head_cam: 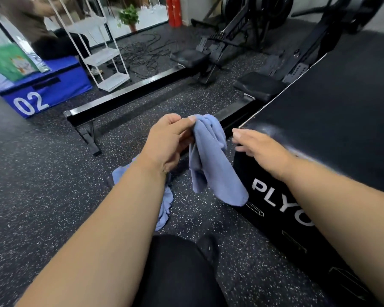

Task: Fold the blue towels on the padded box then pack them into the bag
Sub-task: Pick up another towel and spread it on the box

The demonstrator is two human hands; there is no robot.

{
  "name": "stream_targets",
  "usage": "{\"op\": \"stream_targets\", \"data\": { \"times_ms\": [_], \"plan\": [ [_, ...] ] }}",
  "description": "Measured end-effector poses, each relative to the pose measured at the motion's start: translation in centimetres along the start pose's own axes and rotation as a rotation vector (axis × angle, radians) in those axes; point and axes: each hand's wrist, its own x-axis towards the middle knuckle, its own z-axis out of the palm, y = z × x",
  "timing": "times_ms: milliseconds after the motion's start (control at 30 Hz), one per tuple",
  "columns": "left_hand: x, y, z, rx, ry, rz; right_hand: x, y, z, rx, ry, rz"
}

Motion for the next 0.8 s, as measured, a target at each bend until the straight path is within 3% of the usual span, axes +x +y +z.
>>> {"op": "stream_targets", "data": {
  "times_ms": [233,400,567,800],
  "plan": [
    [-7.9,0.7,5.3,-0.011,-0.113,-0.082,-8.7,-2.7,0.0,0.143,0.094,-0.041],
    [-13.5,1.1,7.9,-0.009,-0.205,-0.094,-16.0,-4.3,-2.7,0.680,0.109,-0.100],
    [-18.3,1.3,9.7,-0.060,-0.239,-0.140,-22.3,-6.8,-6.1,1.001,-0.066,-0.139],
    [-22.1,-1.3,10.1,0.071,-0.191,-0.266,-27.3,-9.4,-9.4,1.143,-0.015,-0.191]
  ]
}}
